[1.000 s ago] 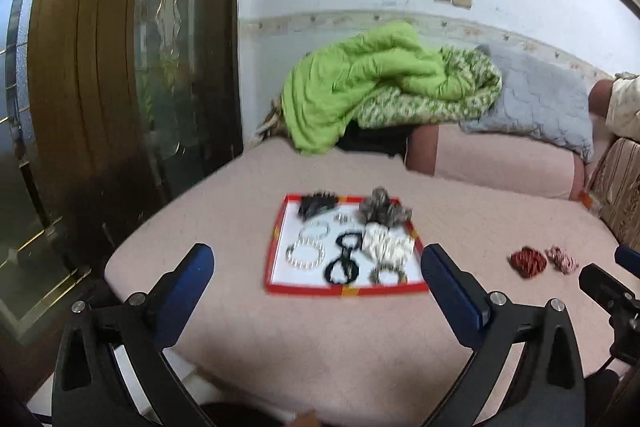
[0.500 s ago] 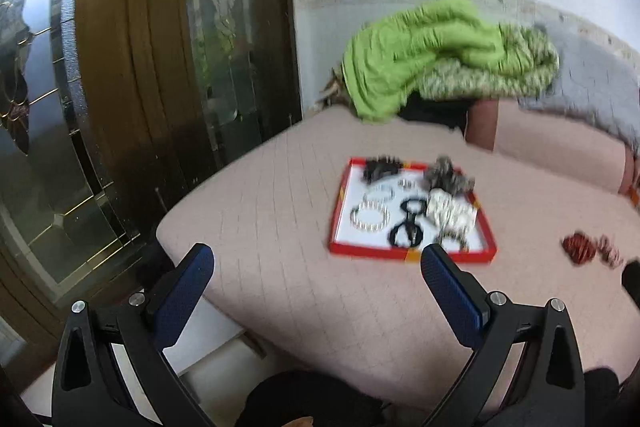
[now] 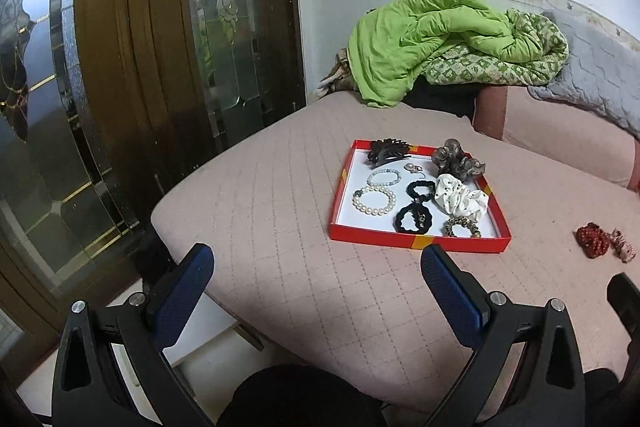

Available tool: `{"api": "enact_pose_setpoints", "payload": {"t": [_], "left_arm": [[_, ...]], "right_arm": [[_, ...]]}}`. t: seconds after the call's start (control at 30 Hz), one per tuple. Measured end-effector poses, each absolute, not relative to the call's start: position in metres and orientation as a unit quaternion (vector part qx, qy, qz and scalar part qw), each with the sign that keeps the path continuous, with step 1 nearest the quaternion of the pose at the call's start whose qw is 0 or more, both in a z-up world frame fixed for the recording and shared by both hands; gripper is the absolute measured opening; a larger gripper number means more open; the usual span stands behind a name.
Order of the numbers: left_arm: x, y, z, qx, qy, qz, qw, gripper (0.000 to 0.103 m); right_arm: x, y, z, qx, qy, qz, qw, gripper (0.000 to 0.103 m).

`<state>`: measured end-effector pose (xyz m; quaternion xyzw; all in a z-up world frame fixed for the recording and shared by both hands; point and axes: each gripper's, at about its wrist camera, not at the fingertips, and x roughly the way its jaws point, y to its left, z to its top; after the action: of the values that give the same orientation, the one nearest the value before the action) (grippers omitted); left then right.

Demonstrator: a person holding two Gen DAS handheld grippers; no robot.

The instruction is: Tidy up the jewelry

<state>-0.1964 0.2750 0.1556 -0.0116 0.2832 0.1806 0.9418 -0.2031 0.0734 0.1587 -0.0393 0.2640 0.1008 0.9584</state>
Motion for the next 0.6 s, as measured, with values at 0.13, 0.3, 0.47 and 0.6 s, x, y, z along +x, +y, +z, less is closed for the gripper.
{"api": "enact_pose_setpoints", "payload": {"t": [0.13,0.3,0.47,0.6], "left_arm": [[-0.194,0.275,0.149,-0.001,0.289,0.183,0.940,0.103],[-0.191,0.281,0.144,-0.012,0.299,0.188,0.936,0.103],[-0.188,0.278,0.138,-0.008,0.306,0.186,0.934,0.103],[-0.185,0.274,0.135,-0.003,0.313,0.178,0.933,0.103]], "right_arm": [[-0.199,0.074,0.155,-0.034,0.268,0.104,0.957,0.099],[-0.194,0.076,0.150,-0.036,0.275,0.108,0.955,0.099],[-0.192,0.074,0.146,-0.036,0.280,0.106,0.953,0.099],[-0.189,0.071,0.142,-0.032,0.287,0.105,0.952,0.099]]}}
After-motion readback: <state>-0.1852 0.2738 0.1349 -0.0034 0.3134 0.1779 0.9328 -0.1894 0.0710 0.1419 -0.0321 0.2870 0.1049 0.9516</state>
